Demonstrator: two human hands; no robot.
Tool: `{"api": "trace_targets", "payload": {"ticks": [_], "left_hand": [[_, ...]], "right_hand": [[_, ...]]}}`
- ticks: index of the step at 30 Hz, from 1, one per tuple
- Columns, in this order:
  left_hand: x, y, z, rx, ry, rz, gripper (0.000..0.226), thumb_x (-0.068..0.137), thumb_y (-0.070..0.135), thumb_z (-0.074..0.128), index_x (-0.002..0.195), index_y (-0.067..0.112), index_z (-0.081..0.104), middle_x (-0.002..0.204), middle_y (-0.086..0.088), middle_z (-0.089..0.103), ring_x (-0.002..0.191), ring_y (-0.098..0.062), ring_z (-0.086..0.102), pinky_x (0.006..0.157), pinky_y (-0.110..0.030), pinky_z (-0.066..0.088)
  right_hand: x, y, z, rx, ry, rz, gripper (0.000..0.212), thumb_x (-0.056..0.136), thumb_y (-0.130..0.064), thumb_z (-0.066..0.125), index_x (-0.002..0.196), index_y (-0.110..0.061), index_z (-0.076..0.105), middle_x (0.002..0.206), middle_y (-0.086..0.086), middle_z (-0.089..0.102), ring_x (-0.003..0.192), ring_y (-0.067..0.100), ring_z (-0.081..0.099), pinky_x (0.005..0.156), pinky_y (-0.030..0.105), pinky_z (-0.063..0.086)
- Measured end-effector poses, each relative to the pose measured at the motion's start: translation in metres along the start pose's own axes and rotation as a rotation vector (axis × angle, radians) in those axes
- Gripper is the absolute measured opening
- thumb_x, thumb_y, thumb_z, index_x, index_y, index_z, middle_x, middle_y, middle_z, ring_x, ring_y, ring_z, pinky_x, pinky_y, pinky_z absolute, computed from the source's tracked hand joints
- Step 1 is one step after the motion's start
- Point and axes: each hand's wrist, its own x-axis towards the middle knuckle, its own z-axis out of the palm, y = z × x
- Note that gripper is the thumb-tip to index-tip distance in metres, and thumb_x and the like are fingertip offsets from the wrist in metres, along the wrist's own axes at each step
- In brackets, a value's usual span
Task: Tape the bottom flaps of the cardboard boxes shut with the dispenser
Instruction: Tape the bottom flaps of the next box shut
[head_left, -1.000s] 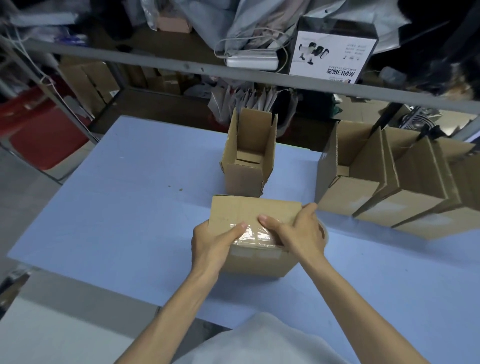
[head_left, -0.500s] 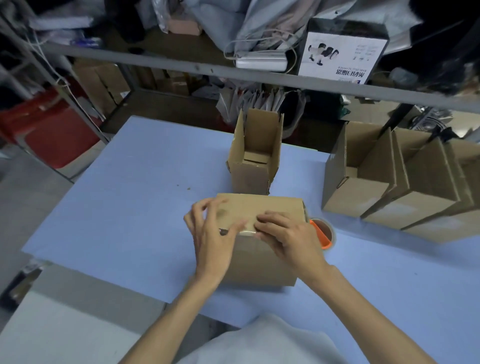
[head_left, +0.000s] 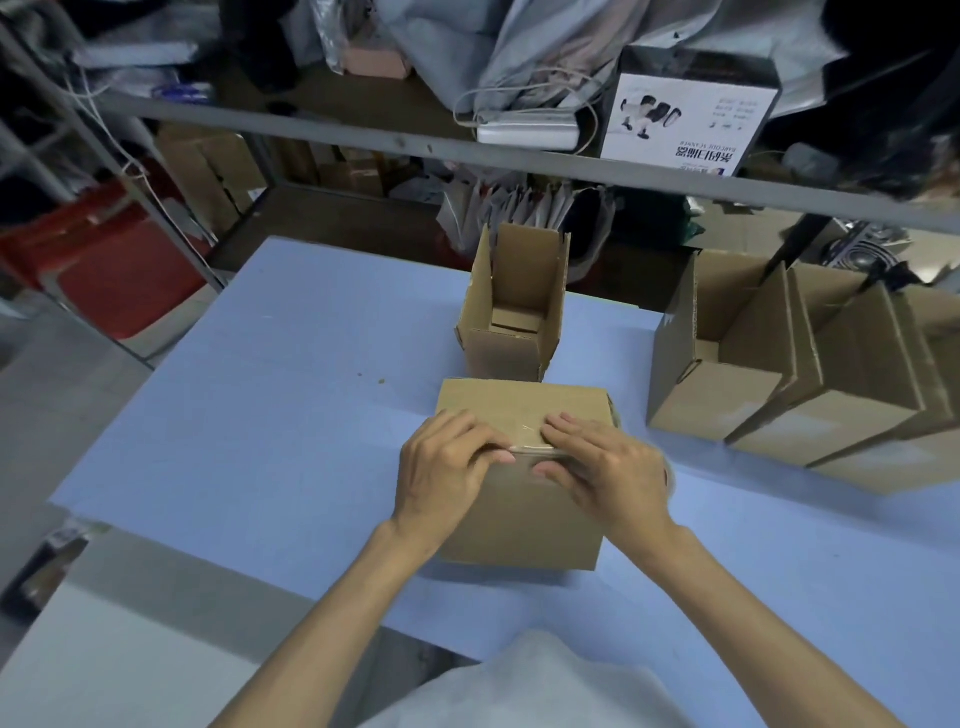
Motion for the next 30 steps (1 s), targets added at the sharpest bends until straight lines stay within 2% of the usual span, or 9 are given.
{"api": "trace_targets", "payload": {"ticks": [5,8,10,13,19,21,25,28,30], "left_hand": [[-0.013,-0.018,-0.006,-0.049,-0.232,-0.008,0.050,0.059,0.023,0.089,0.104,0.021,0.068,0.097,0.006,0.059,0.092,-0.012,0.052,0.084,-0.024,0.042],[-0.019,-0.014,-0.006,-0.036,-0.196,0.004,0.050,0.062,0.019,0.088,0.108,0.021,0.068,0.096,0.004,0.061,0.090,-0.013,0.050,0.084,-0.024,0.041],[-0.015,-0.009,-0.006,-0.053,-0.138,0.007,0.029,0.075,0.030,0.077,0.102,0.022,0.070,0.091,0.007,0.061,0.085,-0.013,0.052,0.079,-0.024,0.043],[-0.008,-0.004,-0.011,-0.270,-0.093,-0.171,0.021,0.087,0.029,0.063,0.107,0.026,0.068,0.088,0.012,0.065,0.086,-0.008,0.061,0.079,-0.024,0.049],[0.013,-0.014,-0.021,-0.727,0.138,-0.640,0.034,0.087,0.024,0.051,0.119,0.021,0.063,0.120,0.004,0.062,0.117,-0.008,0.056,0.099,-0.022,0.041],[0.019,-0.022,-0.022,-0.808,-0.011,-0.733,0.038,0.086,0.023,0.053,0.123,0.018,0.059,0.123,0.002,0.060,0.121,-0.011,0.053,0.098,-0.021,0.041],[0.026,-0.015,-0.021,-0.706,-0.423,-0.597,0.021,0.086,0.016,0.063,0.105,0.024,0.066,0.102,0.008,0.071,0.104,-0.012,0.063,0.091,-0.031,0.051],[0.037,0.004,-0.015,-0.551,-0.392,-0.525,0.017,0.088,0.012,0.061,0.097,0.024,0.068,0.092,0.007,0.071,0.091,-0.009,0.065,0.082,-0.035,0.055],[0.046,0.020,-0.011,-0.496,-0.361,-0.511,0.009,0.088,0.018,0.059,0.093,0.014,0.065,0.088,-0.003,0.068,0.084,-0.018,0.063,0.075,-0.040,0.054]], "right_hand": [[0.001,0.005,-0.007,-0.059,-0.201,-0.085,0.072,0.046,-0.032,0.094,0.111,-0.014,0.070,0.118,-0.002,0.068,0.103,0.021,0.067,0.078,0.031,0.056],[0.003,-0.001,-0.009,-0.135,-0.285,-0.048,0.088,0.049,-0.056,0.084,0.125,-0.020,0.059,0.117,-0.007,0.062,0.093,0.018,0.062,0.074,0.028,0.047],[0.005,-0.010,-0.005,-0.137,-0.226,-0.021,0.078,0.066,-0.070,0.066,0.127,-0.022,0.059,0.113,-0.004,0.062,0.086,0.019,0.058,0.070,0.030,0.046],[0.004,-0.016,0.003,-0.177,-0.124,-0.078,0.056,0.083,-0.057,0.053,0.118,-0.016,0.067,0.116,0.002,0.067,0.094,0.027,0.064,0.076,0.033,0.051],[-0.004,-0.004,-0.015,0.023,-0.084,0.010,0.048,0.073,-0.042,0.075,0.113,-0.016,0.072,0.117,-0.004,0.069,0.105,0.021,0.066,0.085,0.033,0.053],[0.002,0.011,-0.031,0.253,-0.122,0.091,0.047,0.072,-0.032,0.080,0.116,-0.019,0.070,0.122,-0.010,0.065,0.113,0.014,0.060,0.093,0.033,0.047],[0.018,0.035,-0.065,0.554,-0.126,0.302,0.043,0.074,-0.024,0.076,0.116,-0.030,0.068,0.120,-0.012,0.064,0.112,0.003,0.049,0.094,0.019,0.041],[0.020,0.049,-0.079,0.448,-0.098,0.418,0.048,0.082,-0.025,0.074,0.126,-0.033,0.058,0.130,-0.009,0.056,0.126,0.006,0.041,0.105,0.036,0.038],[0.012,0.046,-0.085,0.447,-0.078,0.515,0.068,0.078,-0.049,0.073,0.138,-0.038,0.045,0.139,-0.018,0.045,0.130,0.003,0.037,0.104,0.030,0.036]]}}
